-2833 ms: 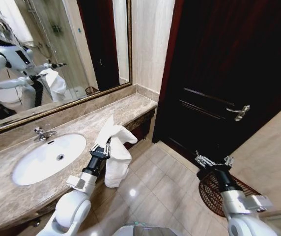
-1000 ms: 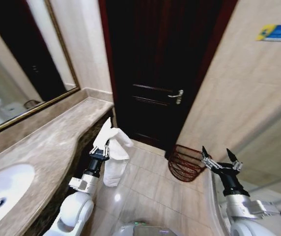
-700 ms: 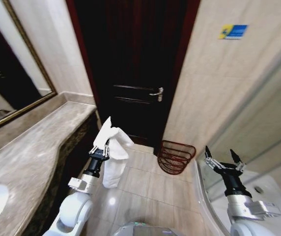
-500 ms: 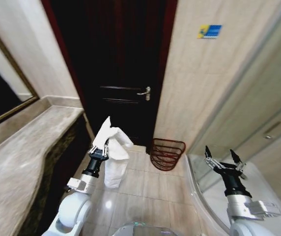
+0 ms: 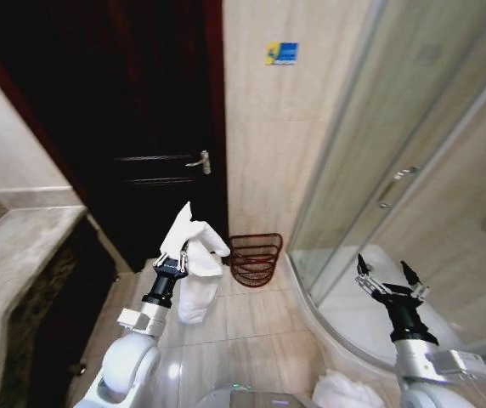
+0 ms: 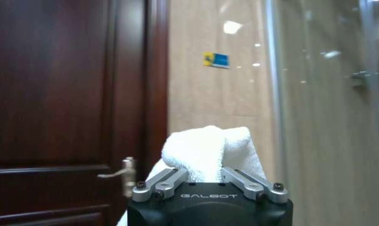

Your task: Discard the used towel into the hamper.

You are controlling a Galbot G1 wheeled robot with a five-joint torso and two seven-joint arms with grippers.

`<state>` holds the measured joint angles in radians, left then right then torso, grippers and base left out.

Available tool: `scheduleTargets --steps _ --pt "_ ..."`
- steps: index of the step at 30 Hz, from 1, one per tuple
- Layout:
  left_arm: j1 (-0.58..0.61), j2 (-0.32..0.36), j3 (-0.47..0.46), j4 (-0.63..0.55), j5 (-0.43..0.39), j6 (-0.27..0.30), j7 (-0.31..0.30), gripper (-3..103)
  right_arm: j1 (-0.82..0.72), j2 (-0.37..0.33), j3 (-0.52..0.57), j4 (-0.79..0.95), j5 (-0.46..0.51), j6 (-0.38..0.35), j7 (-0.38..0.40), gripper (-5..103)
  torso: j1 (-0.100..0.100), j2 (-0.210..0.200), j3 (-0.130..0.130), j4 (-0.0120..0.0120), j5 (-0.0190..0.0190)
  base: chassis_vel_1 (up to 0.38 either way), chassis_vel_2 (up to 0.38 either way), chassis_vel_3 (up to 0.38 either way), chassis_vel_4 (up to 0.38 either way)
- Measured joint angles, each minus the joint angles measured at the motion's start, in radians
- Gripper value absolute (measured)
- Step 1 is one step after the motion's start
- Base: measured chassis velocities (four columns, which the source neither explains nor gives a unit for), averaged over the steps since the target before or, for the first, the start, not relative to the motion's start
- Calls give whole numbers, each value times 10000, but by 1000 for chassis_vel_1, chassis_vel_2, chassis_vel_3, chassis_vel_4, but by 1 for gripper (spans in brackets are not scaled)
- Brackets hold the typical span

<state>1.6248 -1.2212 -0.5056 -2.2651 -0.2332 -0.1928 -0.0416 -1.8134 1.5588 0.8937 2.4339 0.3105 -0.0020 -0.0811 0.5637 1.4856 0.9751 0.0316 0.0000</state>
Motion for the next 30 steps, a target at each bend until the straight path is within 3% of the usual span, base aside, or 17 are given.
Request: scheduleTargets --steps 13,23,30 --pt "-49 -61 -12 107 -132 -49 7 7 42 49 -5 -140 -221 107 -83 100 0 0 0 3 0 -63 -65 -60 -58" --pt "-426 -67 191 484 -431 261 -127 7 -12 89 -39 -186 -254 285 -258 100 -1 0 0 1 0 0 0 0 0" --pt "-332 -198 218 536 -429 293 -287 7 -99 225 -313 -281 -684 451 -720 100 2 -1 0 1 0 -19 25 26 -18"
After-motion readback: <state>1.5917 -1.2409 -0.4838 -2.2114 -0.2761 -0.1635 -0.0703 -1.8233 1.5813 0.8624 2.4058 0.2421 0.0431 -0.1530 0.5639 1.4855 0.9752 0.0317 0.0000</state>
